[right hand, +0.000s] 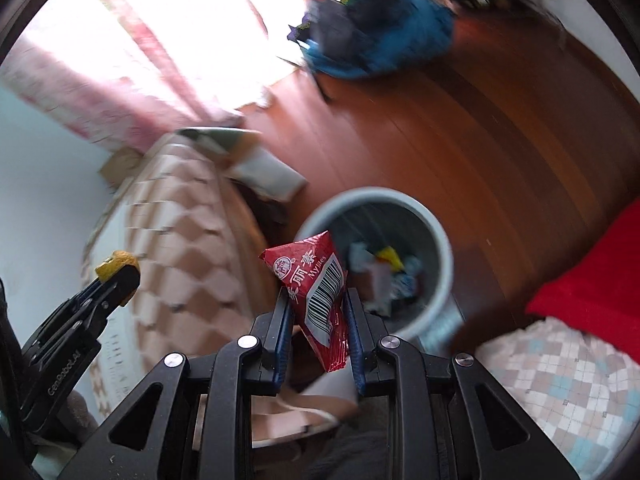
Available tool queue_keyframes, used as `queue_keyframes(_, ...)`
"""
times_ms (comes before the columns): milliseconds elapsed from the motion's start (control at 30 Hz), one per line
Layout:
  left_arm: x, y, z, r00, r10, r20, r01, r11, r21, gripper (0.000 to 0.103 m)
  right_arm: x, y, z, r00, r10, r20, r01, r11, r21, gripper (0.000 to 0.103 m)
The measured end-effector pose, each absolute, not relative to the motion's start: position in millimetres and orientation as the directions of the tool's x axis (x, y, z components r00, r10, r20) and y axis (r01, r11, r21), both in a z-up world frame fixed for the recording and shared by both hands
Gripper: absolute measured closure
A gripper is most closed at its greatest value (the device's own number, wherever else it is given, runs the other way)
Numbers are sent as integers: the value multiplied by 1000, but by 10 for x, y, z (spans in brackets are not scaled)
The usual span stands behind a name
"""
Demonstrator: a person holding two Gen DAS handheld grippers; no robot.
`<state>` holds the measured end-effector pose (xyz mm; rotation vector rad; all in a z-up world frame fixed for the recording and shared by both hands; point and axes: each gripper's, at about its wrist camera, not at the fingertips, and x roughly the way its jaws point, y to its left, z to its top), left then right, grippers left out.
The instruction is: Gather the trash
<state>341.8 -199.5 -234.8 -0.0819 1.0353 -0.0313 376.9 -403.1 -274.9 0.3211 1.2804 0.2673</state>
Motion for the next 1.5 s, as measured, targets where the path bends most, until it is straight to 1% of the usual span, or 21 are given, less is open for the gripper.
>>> queue_keyframes(133,3719,-2216,-2784,408,-106,-907,11,994,-112,80,3956,-4230,-3252,196,361,-912,36,926,375,77)
queue_keyframes(167,3834,-2239,-2949,357,-151,-922,5,987,-159,79,3999,-4252,-3361,175,362,-916,46,926,375,77)
queue_keyframes(267,4077,-2305,-3284,244,-238,-940,-11,969,-248,79,4164,-4272,-3745,106,372,-922,80,921,381,77)
queue_keyframes(367,4261,-2370,-3522,164,-285,-944,-26,956,-293,75,4319,-4282,-4097,50,370,-928,113,921,373,77)
queue_keyframes(400,4295,-2389,-3562,149,-287,-946,-29,955,-294,74,4358,-4282,-4181,38,363,-931,122,923,365,74)
queue_keyframes(433,4321,-2406,-3598,136,-291,-947,-31,954,-297,72,4384,-4284,-4241,30,362,-932,124,923,363,68)
queue_keyframes(467,4364,-2415,-3626,128,-288,-949,-33,955,-294,70,4419,-4282,-4306,18,362,-932,126,924,362,64)
queue_keyframes(500,4400,-2418,-3639,124,-281,-952,-37,957,-287,64,4452,-4287,-4360,7,350,-937,130,928,348,50)
queue_keyframes(533,4373,-2398,-3625,125,-278,-952,-40,958,-285,57,4476,-4301,-4408,3,344,-939,134,930,341,40)
queue_keyframes(567,4379,-2386,-3608,129,-274,-953,-48,958,-282,40,4492,-4312,-4425,3,344,-939,136,930,341,38)
queue_keyframes(600,4377,-2366,-3581,137,-266,-954,-57,959,-276,26,4509,-4326,-4443,2,333,-943,140,933,330,35)
queue_keyframes(633,4381,-2327,-3567,143,-262,-954,-65,960,-274,24,4514,-4335,-4445,2,328,-945,143,935,325,30)
queue_keyframes(667,4371,-2297,-3544,149,-259,-954,-78,959,-272,24,4508,-4349,-4433,5,325,-946,147,935,322,27)
queue_keyframes(733,4329,-2251,-3522,154,-236,-959,-92,963,-252,21,4484,-4378,-4382,17,323,-946,154,934,321,16)
queue_keyframes(767,4286,-2228,-3480,160,-210,-965,-98,969,-227,10,4471,-4385,-4351,20,315,-949,153,937,314,14)
queue_keyframes(800,4258,-2201,-3457,165,-192,-967,-101,972,-210,5,4451,-4393,-4306,24,299,-954,150,942,299,8)
queue_keyframes(833,4260,-2166,-3442,169,-176,-970,-103,975,-195,5,4427,-4388,-4253,30,285,-958,145,947,286,0)
queue_keyframes(967,4024,-2103,-3239,195,-98,-976,-100,988,-119,4,4286,-4357,-4017,42,219,-975,113,968,222,0)
queue_keyframes(1067,3847,-2093,-3071,213,-65,-975,-98,991,-88,4,4131,-4339,-3805,53,216,-975,94,971,220,0)
queue_keyframes(1233,3588,-2069,-2715,252,-74,-965,-87,991,-99,4,3854,-4328,-3311,94,244,-965,79,965,252,0)
queue_keyframes(1500,3134,-1980,-1955,345,-110,-932,-61,988,-139,4,3417,-4271,-2356,191,309,-932,24,947,319,0)
